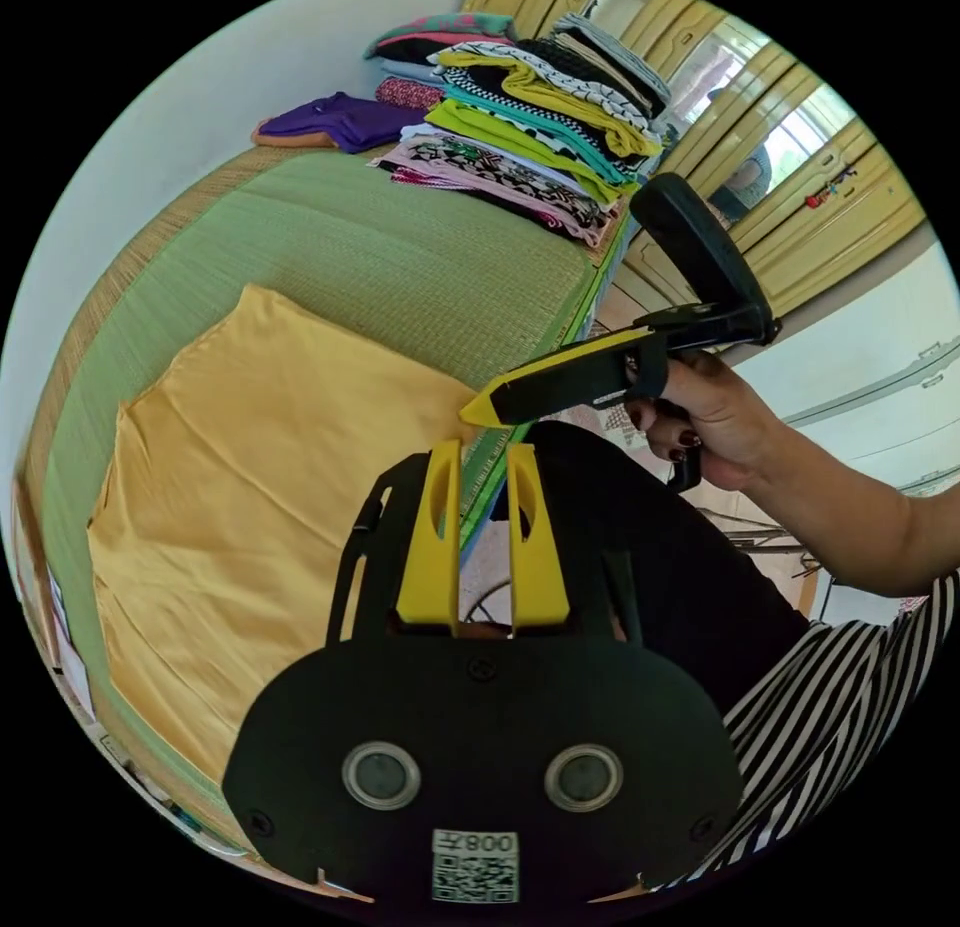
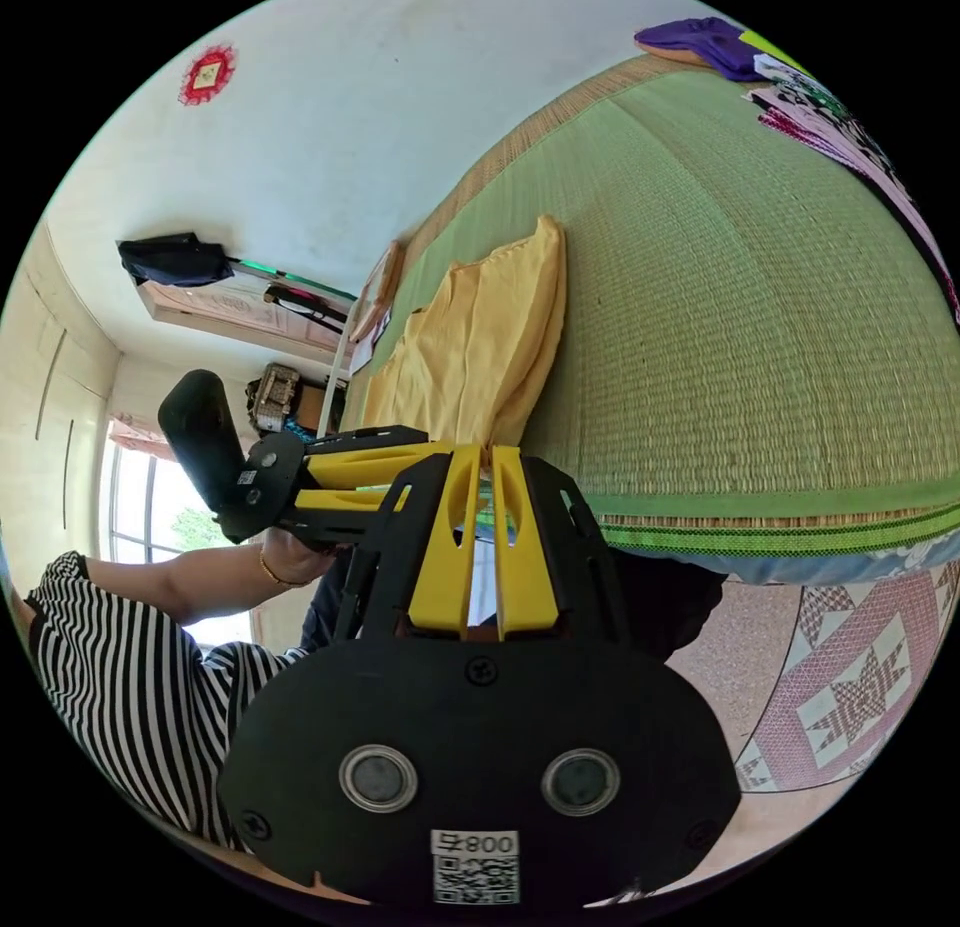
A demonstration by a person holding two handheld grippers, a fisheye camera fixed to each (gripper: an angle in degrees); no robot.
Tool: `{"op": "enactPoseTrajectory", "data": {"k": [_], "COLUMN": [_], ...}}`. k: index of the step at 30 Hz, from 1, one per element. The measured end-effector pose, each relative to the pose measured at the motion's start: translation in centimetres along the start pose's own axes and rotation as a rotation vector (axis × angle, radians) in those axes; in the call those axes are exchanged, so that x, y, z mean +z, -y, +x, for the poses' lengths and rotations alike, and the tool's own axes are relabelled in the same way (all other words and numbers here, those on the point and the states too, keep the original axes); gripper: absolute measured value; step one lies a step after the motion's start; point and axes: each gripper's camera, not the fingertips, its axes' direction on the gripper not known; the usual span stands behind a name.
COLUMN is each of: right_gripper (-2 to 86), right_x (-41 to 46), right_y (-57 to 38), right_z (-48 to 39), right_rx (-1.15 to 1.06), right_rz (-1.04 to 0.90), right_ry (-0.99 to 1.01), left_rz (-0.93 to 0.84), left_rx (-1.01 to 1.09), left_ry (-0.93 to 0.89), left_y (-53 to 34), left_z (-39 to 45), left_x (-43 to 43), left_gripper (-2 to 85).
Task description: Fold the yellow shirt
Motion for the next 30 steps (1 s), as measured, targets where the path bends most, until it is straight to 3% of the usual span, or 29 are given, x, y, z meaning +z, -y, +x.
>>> {"op": "enactPoseTrajectory", "data": {"k": [20, 30], "right_gripper": [1.7, 2.0], "right_x": [1.9, 2.1], "right_y": [3.1, 5.1], "right_z": [2.7, 3.8], "right_rx": [0.022, 0.02], "right_rz": [-0.017, 0.005], "right_ry": [0.129, 0.154], "left_rz": [0.02, 0.059], "left_rx": [-0.036, -0.111], "left_ry": [0.229, 0.168], "left_y": [9.1, 10.3], "left_z": [10.2, 9.5], "left_x": [-8.2, -11.4], "left_gripper": [5.3, 1.3]}}
